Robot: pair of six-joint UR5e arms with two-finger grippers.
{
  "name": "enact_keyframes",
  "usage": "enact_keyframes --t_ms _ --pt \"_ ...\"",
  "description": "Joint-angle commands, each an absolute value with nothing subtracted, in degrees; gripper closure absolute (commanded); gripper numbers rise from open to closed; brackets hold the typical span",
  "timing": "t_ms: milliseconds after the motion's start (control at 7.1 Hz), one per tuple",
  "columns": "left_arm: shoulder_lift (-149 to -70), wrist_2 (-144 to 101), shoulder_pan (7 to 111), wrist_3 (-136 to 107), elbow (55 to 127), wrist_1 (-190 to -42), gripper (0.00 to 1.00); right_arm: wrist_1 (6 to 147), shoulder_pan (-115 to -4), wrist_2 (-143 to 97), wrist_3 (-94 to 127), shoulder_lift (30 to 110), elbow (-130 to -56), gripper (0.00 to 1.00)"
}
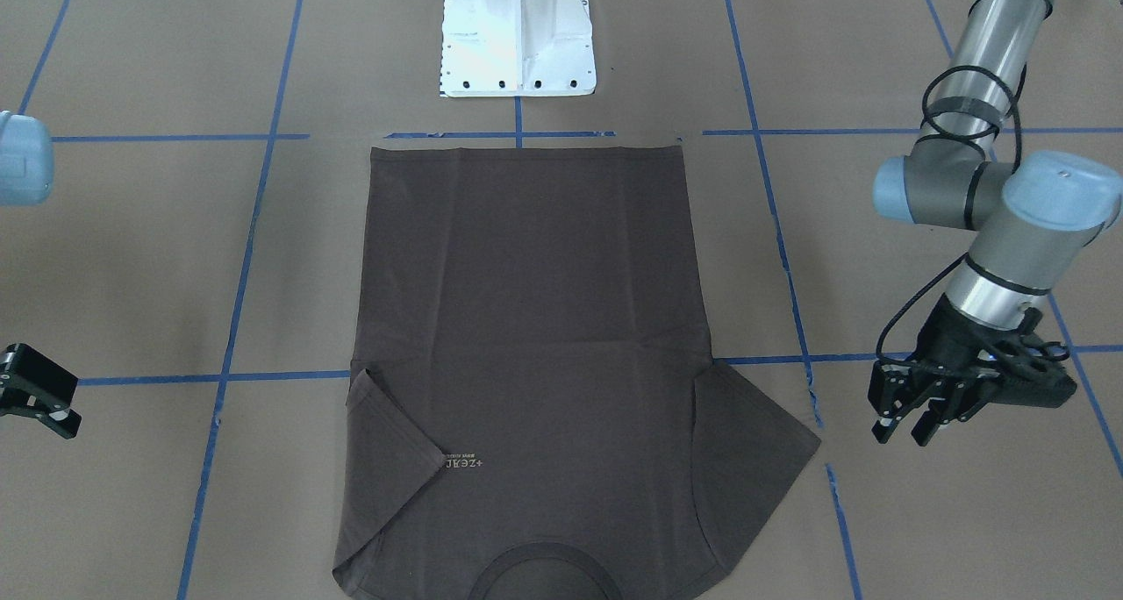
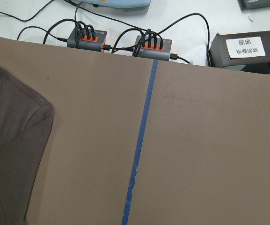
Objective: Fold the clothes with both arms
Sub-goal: 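Raise the right arm away while the left gripper moves toward the other sleeve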
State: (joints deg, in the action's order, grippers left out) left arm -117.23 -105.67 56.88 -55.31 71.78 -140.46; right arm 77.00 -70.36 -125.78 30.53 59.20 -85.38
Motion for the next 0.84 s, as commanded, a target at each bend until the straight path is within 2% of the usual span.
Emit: enact_keyframes --t_ms 0,704 --pt "-119.5 -98.9 51.8 -62.8 68.2 -141.1 0.46 77.0 -70.4 -125.6 30.5 59.5 -85.4 0.00" --pt "-121.5 -96.1 48.4 -64.6 62.7 -142.5 0.49 77.0 -70.4 -125.5 30.4 59.6 -85.1 0.00"
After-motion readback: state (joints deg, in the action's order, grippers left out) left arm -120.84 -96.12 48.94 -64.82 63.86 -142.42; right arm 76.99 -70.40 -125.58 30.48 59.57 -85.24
